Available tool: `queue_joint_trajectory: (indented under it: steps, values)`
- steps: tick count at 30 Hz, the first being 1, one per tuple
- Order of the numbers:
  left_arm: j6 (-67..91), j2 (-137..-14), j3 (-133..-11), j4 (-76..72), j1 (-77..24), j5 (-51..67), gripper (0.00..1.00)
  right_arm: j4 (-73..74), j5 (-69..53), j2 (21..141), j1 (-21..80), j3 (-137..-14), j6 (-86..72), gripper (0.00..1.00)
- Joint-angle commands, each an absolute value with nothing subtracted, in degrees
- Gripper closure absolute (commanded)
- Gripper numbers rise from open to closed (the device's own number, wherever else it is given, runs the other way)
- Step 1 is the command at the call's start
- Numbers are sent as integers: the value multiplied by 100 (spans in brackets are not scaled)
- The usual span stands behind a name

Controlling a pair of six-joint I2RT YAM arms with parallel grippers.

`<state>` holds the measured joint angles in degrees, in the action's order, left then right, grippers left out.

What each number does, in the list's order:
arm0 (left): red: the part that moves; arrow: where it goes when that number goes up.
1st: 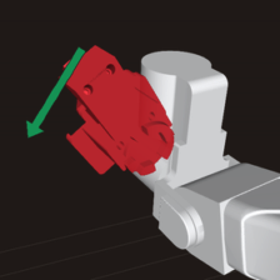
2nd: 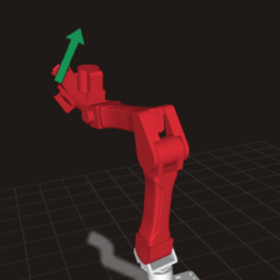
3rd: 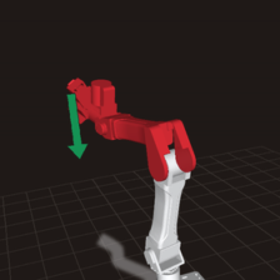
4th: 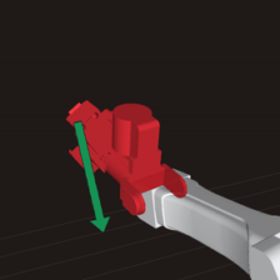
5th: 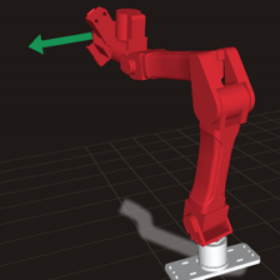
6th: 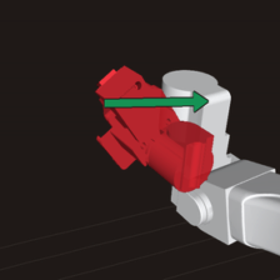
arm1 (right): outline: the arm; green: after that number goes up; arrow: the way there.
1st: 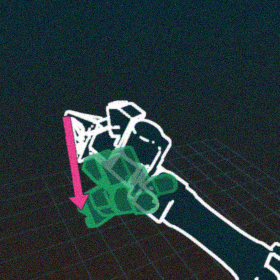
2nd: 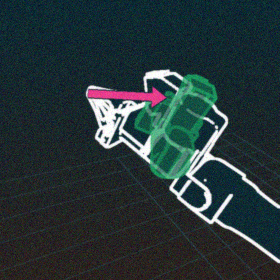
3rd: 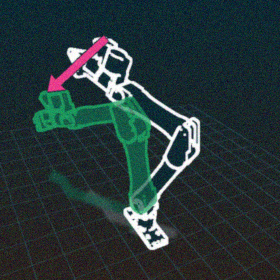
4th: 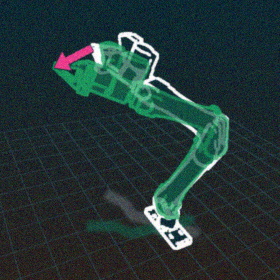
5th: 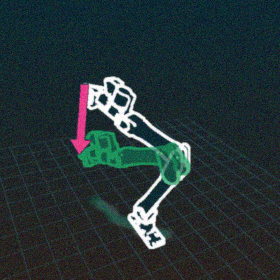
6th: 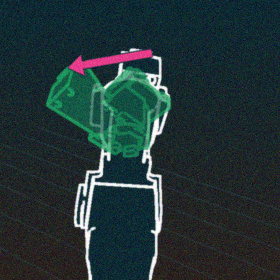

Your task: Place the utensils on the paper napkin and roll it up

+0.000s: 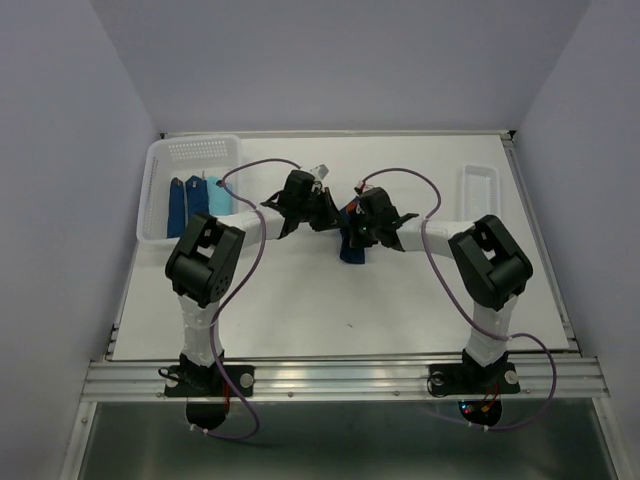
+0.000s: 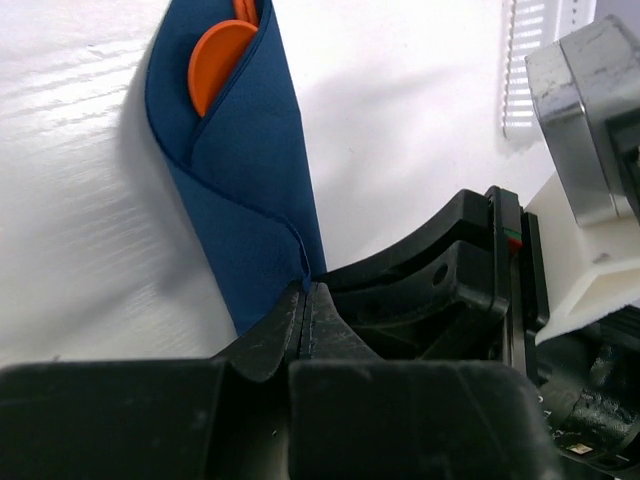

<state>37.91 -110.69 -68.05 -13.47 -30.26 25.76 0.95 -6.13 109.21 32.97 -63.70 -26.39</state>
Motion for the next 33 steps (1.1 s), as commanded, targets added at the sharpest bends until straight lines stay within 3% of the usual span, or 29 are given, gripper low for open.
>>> queue_joint_trajectory:
  steps: [1, 19, 33]
  values:
    - [3894, -11162, -7154, -2065, -3032, 3215, 100, 185, -992, 10776, 3270, -5942, -2452, 95]
    - [4069, -11987, -7514, -2760, -3287, 4245, 100, 97, -2663, 10705, 2979, -5493, -1442, 97]
    - [4157, -12507, -7339, -2435, -3384, 3868, 100, 343, -1978, 10468, 2979, -5599, -1511, 95]
